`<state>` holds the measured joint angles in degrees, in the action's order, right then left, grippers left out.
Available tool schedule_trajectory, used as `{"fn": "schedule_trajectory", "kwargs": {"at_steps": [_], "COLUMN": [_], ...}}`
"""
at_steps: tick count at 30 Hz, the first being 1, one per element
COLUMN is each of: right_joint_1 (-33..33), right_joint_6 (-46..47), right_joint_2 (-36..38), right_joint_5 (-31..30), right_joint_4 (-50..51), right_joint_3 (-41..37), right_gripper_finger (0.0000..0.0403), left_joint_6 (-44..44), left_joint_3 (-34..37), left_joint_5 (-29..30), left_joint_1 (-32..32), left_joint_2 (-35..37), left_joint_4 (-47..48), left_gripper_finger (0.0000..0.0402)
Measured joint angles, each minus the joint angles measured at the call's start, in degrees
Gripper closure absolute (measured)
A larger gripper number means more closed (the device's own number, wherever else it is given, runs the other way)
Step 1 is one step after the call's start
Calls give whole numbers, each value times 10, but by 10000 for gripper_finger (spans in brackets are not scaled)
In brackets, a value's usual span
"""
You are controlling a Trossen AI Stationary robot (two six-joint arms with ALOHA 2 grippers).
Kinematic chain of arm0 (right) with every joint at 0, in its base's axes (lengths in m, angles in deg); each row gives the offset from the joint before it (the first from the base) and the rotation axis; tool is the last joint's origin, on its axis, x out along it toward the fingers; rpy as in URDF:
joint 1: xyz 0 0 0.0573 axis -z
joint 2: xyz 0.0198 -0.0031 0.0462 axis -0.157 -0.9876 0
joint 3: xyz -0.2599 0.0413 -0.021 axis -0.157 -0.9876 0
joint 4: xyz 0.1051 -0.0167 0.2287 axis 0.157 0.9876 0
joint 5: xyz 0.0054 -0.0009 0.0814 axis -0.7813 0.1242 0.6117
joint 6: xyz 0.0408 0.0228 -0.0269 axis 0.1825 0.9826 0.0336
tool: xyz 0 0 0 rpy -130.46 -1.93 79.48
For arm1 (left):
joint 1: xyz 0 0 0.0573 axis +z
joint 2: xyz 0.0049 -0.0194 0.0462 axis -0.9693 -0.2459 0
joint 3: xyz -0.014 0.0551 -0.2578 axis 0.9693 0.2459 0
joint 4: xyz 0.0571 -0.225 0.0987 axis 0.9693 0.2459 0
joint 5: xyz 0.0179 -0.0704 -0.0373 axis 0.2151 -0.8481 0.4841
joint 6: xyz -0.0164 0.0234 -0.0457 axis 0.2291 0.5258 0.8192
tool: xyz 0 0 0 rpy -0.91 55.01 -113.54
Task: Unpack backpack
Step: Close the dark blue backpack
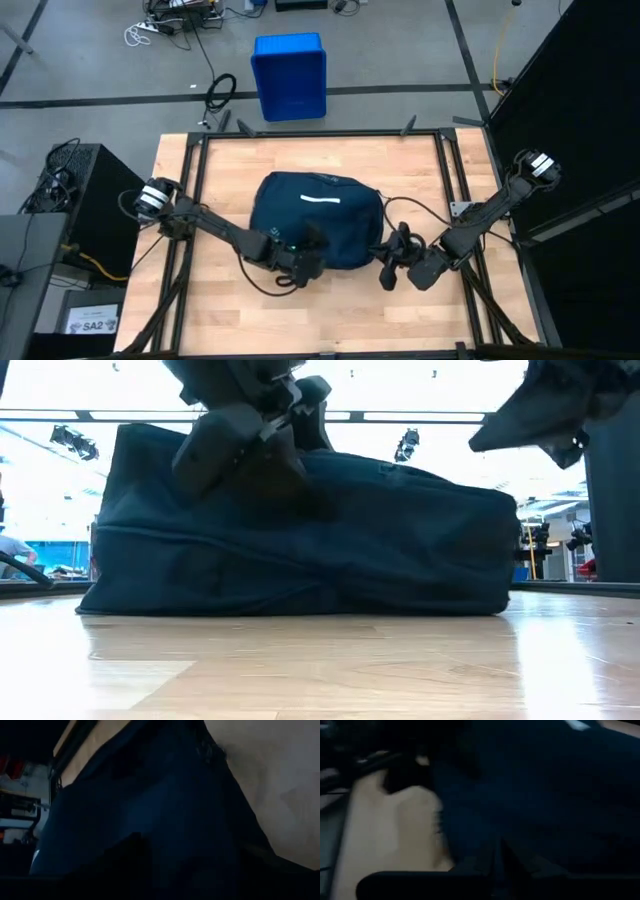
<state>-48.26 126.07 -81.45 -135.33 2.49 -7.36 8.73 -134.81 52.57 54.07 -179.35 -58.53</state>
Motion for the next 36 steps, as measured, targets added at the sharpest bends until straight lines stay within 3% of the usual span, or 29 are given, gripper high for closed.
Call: {"fn": "schedule_trajectory", "kwargs": {"at_steps": [7, 10, 15, 20, 24, 28, 36], "right_joint_1": [1, 7, 6, -12, -26, -27, -27], "right_joint_6": [-175, -194, -197, -211, -261, -291, -199], "right_joint_2": [-46, -74, -101, -102, -130, -178, -268], "right_joint_5": [32, 41, 42, 40, 7, -34, -173], "right_joint_4": [-173, -212, -245, -248, -202, -88, 201], "right_joint_3": [1, 1, 0, 1, 45, 129, 277], "right_gripper_finger": [388, 394, 399, 400, 402, 403, 403], "left_joint_6": [5, 17, 33, 52, 52, 44, 48], "left_joint_3": [0, 0, 0, 1, 1, 1, 1], "left_joint_5": [5, 5, -4, 6, 17, 31, 32], "left_joint_1": [-6, -6, -2, -1, 0, 0, 15], "left_joint_2": [-10, -10, -10, -10, -10, -10, -10], "left_joint_4": [-10, -15, -16, -35, -66, -87, -91], "left_gripper_finger": [174, 230, 380, 396, 401, 401, 401]}}
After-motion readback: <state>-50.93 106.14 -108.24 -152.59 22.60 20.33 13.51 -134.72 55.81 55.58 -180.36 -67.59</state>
